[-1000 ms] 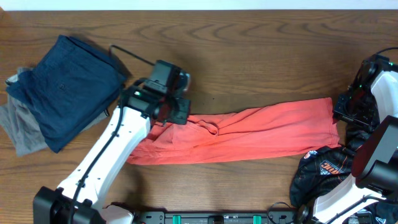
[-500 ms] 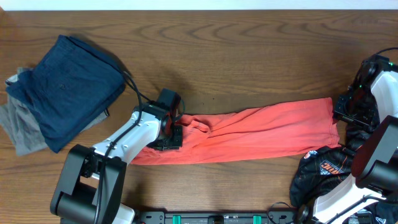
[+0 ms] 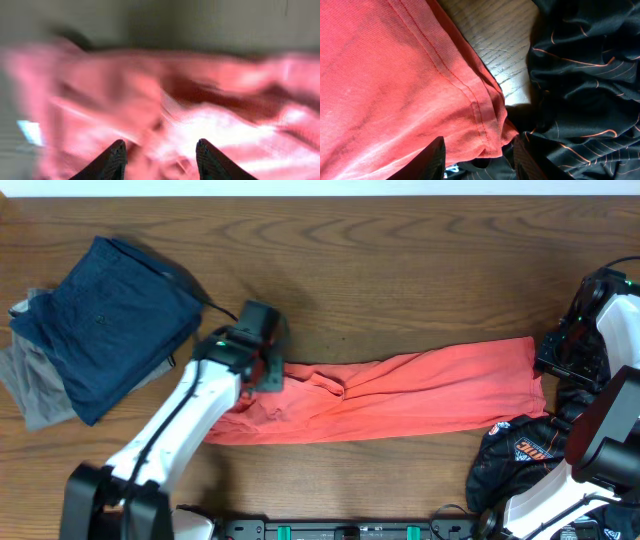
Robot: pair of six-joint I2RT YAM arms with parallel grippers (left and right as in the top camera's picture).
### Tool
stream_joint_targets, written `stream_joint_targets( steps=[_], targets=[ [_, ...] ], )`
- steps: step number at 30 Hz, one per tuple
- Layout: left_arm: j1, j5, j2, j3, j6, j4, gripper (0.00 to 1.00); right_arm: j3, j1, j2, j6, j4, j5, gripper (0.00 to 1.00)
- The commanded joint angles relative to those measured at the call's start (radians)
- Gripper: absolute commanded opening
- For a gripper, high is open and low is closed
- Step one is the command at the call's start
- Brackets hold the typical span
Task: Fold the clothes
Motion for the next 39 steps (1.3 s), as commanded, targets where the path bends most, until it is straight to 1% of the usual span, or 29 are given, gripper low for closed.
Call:
stream_joint_targets(
  steps=[1, 5, 11, 14, 19, 24, 26, 28, 31, 34, 36, 39],
  targets=[
    [0.060, -0.131, 0.006, 0.007, 0.010, 0.031, 0.47, -0.003, -0.007, -0.019, -0.007, 0.001, -0.005, 0.43],
    [0.153, -0.130, 0.055, -0.016, 0.010, 0.098, 0.47, -0.003, -0.005, -0.019, -0.007, -0.001, -0.005, 0.43],
    [0.274, -0.126, 0.167, -0.016, 0.010, 0.103, 0.47, -0.003, -0.005, -0.019, -0.007, -0.002, -0.005, 0.43],
    [0.311, -0.093, 0.224, -0.016, 0.010, 0.101, 0.47, -0.003, -0.005, -0.019, -0.007, -0.002, -0.005, 0.42],
    [0.325, -0.070, 0.262, -0.016, 0.010, 0.087, 0.45, -0.003, -0.005, -0.019, -0.007, -0.001, -0.005, 0.43],
    [0.325, -0.071, 0.262, -0.019, 0.010, 0.058, 0.38, -0.003, -0.005, -0.019, -0.007, -0.006, -0.005, 0.42],
    [0.325, -0.095, 0.262, -0.031, 0.010, 0.056, 0.38, -0.003, -0.005, -0.019, -0.007, -0.008, -0.005, 0.42],
    [0.327, -0.153, 0.262, -0.032, 0.010, 0.053, 0.39, -0.003, -0.005, -0.019, -0.007, -0.008, -0.005, 0.43],
    [0.341, -0.152, 0.246, -0.015, 0.009, 0.040, 0.43, -0.003, -0.005, -0.019, -0.007, -0.004, -0.005, 0.44],
    [0.349, -0.145, 0.205, 0.022, 0.006, 0.006, 0.47, -0.003, -0.005, -0.019, -0.022, 0.011, -0.005, 0.52],
    [0.349, -0.143, 0.159, 0.049, 0.006, -0.022, 0.47, -0.003, -0.005, -0.019, -0.039, 0.018, -0.005, 0.59],
    [0.347, -0.080, 0.075, 0.071, 0.006, -0.057, 0.48, -0.013, -0.005, -0.019, -0.080, 0.031, -0.016, 0.63]
  ],
)
